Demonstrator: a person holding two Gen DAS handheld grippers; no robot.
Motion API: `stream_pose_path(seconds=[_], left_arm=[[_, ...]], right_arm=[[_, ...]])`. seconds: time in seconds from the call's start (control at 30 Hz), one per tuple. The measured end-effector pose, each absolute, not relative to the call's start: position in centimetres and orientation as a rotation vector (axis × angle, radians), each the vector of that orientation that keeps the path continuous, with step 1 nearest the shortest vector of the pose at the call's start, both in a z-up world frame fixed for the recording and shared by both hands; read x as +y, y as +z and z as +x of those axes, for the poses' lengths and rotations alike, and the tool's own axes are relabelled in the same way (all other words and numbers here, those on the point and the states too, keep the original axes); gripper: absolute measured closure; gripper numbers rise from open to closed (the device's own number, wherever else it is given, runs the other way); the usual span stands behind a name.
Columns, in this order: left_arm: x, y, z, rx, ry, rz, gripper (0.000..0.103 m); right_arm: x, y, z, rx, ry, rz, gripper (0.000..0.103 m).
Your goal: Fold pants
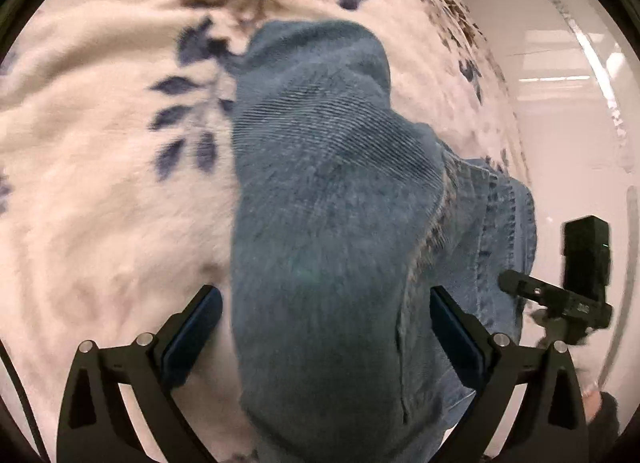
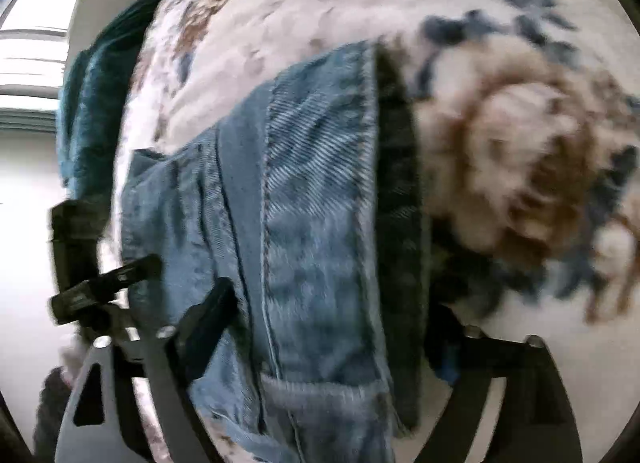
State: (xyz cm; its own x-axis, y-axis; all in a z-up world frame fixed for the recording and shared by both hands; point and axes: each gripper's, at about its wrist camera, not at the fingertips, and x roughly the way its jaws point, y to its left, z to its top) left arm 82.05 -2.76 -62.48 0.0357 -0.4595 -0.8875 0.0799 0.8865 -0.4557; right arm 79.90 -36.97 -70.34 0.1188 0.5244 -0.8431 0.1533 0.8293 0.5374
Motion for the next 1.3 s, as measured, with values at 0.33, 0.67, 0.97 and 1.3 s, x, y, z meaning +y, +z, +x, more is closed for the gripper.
stream_pose_path(seconds=[0.33, 0.67, 0.97, 1.3], left_arm=[[-1.2, -51.0, 74.8, 1.210, -0.057, 0.030, 0.000], [-6.2, -35.1, 65.0, 1.095, -0.095, 0.047, 0.000], [-5.5, -20.6, 52.3, 0.979, -0.091, 0.032, 0.000], [-4.9, -9.9, 40.2, 0.891, -0.080, 0.019, 0.000]], right_arm=[[-29.4, -55.2, 73.0, 1.223, -0.071, 0.111, 0.008], [-26.6, -36.2, 60.9, 1.130, -0.148, 0.104, 0.008], [-25.2, -17.8, 46.9, 0.980, -0.112, 0.075, 0.008], [-23.6, -4.3, 32.9, 0.886, -0.053, 0.056, 0.008]])
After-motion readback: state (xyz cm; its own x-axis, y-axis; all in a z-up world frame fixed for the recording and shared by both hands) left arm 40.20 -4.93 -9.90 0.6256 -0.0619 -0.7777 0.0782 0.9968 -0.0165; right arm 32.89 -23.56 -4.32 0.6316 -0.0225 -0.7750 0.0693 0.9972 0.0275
